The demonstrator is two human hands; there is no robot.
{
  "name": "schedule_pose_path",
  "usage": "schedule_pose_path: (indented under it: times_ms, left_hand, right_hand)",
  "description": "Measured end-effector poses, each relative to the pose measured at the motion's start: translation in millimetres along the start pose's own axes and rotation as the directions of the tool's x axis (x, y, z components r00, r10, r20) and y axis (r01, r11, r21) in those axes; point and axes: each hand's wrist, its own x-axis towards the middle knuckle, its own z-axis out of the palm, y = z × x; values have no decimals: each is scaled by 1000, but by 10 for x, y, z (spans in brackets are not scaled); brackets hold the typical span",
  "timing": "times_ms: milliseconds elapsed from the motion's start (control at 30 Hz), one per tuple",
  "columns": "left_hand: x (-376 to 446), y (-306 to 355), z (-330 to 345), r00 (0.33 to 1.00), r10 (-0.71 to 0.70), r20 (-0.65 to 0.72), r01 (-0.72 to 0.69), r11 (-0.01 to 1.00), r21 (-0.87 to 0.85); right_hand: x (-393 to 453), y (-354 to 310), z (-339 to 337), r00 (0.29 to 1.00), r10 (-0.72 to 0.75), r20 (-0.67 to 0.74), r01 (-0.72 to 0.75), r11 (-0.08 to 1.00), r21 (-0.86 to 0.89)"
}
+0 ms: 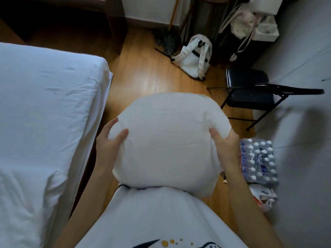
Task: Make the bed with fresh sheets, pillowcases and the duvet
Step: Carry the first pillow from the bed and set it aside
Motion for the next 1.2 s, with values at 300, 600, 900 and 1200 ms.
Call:
schedule_pose_path:
  times_ms: [300, 600, 900, 1200]
  left_hand:
    - [2166, 898, 69, 997, 60, -45, -60, 998, 7]
    - [3868, 1166, 229, 965, -87, -247, 74, 995, -60]
    - [5776, 2022, 523, 846, -197, -496, 155, 980, -126]
    - [7157, 2325, 300, 723, -297, -623, 207, 954, -215]
  right_hand:
    - [1713, -1211, 1011, 998, -59, 3, 59, 991, 120]
    - [3615, -1859, 2422, 974, -117, 194, 100, 990, 94]
    - [5832, -3170, 3886, 873, -228, 431, 225, 972, 59]
    - [6881, -3838, 5265, 792, -162, 588, 208, 978, -11]
